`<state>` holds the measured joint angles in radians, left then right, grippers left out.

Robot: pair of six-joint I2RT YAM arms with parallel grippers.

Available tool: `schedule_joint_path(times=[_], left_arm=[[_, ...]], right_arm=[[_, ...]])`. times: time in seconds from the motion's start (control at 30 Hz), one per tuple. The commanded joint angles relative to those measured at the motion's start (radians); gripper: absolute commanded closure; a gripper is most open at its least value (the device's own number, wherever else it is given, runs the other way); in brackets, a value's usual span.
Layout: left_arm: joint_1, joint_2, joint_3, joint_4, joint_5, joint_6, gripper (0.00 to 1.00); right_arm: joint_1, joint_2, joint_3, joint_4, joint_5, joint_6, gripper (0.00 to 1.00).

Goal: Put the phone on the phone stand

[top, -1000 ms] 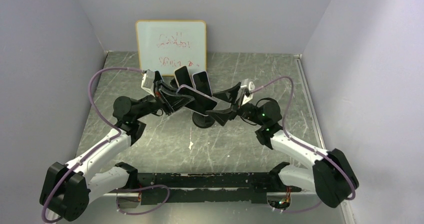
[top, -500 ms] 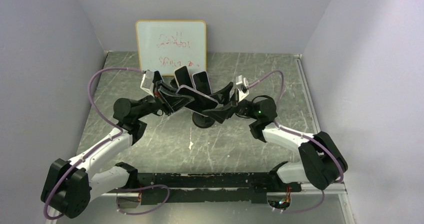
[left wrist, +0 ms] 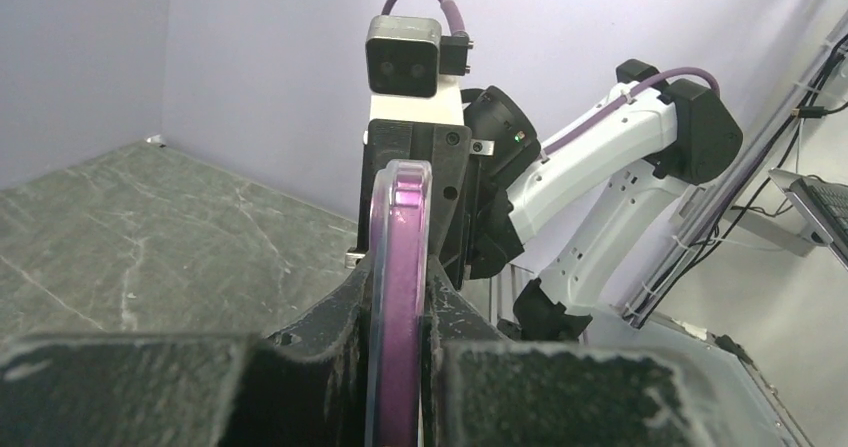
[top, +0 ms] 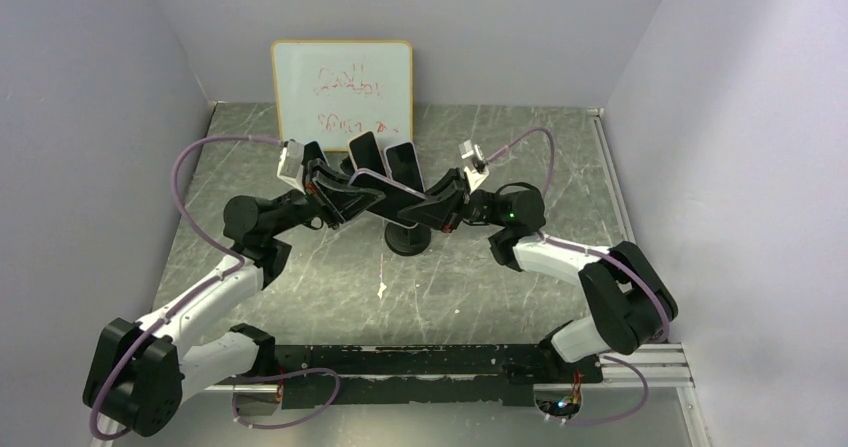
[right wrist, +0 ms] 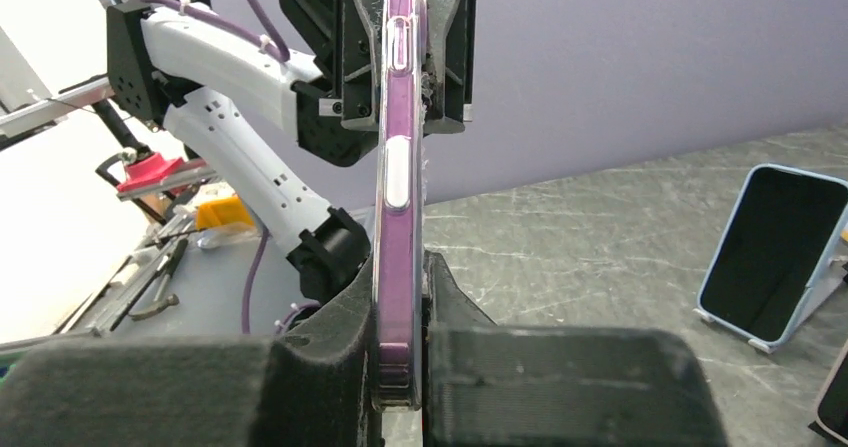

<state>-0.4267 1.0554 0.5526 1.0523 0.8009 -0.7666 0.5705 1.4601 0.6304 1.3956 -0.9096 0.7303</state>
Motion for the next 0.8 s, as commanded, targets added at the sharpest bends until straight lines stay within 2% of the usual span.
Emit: schedule_joint_path(times=[0.0,0.07,0.1,0.13,0.17,0.23,0.3,0.33,0.43,0.5,0.57,0.67,0.77], left_arm=[[-0.007,-0.034,0.046,-0.052,0.016,0.053,0.75],[-0.007,-0.055,0.079,-0.185,0.026,0.143,0.58],[-0.007,-0.067,0.101,-0.301,0.026,0.196,0.49],[-0.007,-0.083,0.125,-0.402,0.023,0.265,0.46],[-0.007,-0.097,0.154,-0.501,0.014,0.337,0.47],[-0.007,-0.119,0.207,-0.690,0.012,0.467,0.67],[-0.007,-0.129,0.252,-0.821,0.027,0.553,0.74],[-0.007,-0.128,0.268,-0.877,0.033,0.588,0.73],[-0.007,-0.107,0.295,-1.008,0.086,0.663,0.53],[-0.007,-0.090,0.292,-1.034,0.136,0.682,0.51],[-0.007,-0.074,0.278,-1.012,0.210,0.672,0.57],[-0.007,-0.058,0.260,-0.963,0.305,0.649,0.71],[-0.007,-0.046,0.251,-0.930,0.415,0.648,0.94]], right_arm=[[-0.009,-0.003,0.031,-0.047,0.010,-0.043,1.00],[-0.012,-0.056,0.037,-0.187,0.007,-0.111,1.00],[-0.012,-0.089,0.044,-0.282,0.007,-0.173,1.00],[-0.014,-0.124,0.056,-0.382,0.003,-0.227,1.00],[-0.015,-0.154,0.073,-0.481,-0.006,-0.278,1.00],[-0.018,-0.213,0.110,-0.664,-0.019,-0.363,1.00],[-0.022,-0.243,0.153,-0.806,-0.034,-0.426,1.00],[-0.025,-0.252,0.169,-0.861,-0.042,-0.451,1.00],[-0.030,-0.259,0.200,-0.944,-0.080,-0.482,1.00],[-0.030,-0.249,0.214,-0.967,-0.113,-0.487,1.00],[-0.030,-0.237,0.223,-0.973,-0.144,-0.489,1.00],[-0.029,-0.218,0.241,-1.012,-0.173,-0.513,1.00],[-0.031,-0.201,0.268,-1.055,-0.197,-0.539,1.00]])
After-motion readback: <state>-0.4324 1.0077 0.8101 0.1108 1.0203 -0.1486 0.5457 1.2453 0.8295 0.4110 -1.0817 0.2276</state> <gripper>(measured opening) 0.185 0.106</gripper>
